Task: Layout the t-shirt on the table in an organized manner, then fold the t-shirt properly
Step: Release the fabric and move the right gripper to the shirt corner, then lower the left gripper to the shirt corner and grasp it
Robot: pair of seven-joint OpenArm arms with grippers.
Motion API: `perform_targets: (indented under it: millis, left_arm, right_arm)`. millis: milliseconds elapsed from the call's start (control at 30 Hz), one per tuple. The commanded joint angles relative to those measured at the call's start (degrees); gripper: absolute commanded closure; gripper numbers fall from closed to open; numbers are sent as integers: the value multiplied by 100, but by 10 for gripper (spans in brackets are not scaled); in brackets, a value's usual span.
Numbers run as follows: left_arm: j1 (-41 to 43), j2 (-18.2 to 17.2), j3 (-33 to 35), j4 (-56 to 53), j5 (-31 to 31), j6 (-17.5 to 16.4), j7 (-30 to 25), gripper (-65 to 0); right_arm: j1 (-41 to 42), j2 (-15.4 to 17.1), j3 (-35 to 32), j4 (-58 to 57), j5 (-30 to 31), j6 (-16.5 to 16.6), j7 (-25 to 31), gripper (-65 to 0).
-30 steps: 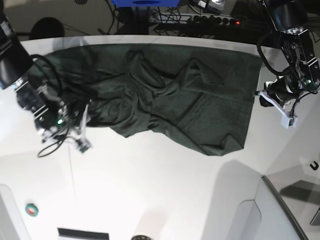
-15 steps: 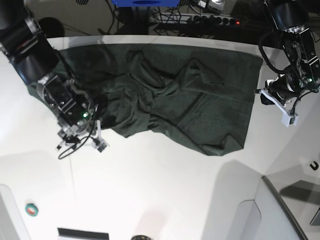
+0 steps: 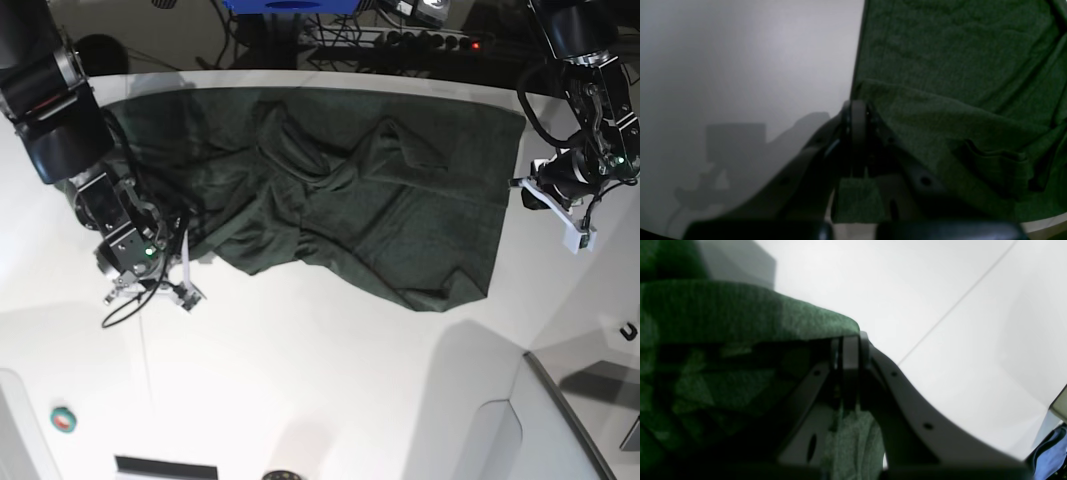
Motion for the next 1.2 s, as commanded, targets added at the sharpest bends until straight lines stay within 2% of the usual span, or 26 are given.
perform_targets:
  millis: [0, 200, 367, 533, 867, 967, 1033, 1100, 1167]
  left_arm:
    - [-84, -98, -35, 84, -49, -8, -93, 0]
    - [-110, -98, -35, 84, -49, -8, -93, 0]
    - [-119, -107, -35, 84, -49, -8, -93, 0]
    - [-119, -107, -35, 84, -49, -8, -93, 0]
    - [-392, -80, -35, 75, -49, -8, -102, 0]
    - [-559, -72, 18, 75, -49, -8, -102, -234]
    - [-726, -54, 27, -83, -49, -8, -102, -359]
    - [-989, -28, 27, -461, -49, -8, -102, -428]
    - [-1315, 25, 27, -1015, -49, -8, -102, -454]
  right_arm:
    - [72, 66, 31, 31, -22, 65, -114, 0]
    - [36, 66, 980, 224, -30, 73, -175, 0]
    - [1, 215, 1297, 804, -22, 82, -615, 0]
    - [-43, 215, 1912, 1050, -22, 82, -747, 0]
    - [-43, 215, 2035, 1033, -22, 82, -747, 0]
    - [-52, 215, 2044, 1033, -22, 82, -747, 0]
    - [-60, 215, 2088, 1033, -22, 82, -747, 0]
    - [-60, 171, 2431, 1033, -22, 82, -747, 0]
    - [-60, 171, 2774, 1033, -22, 82, -756, 0]
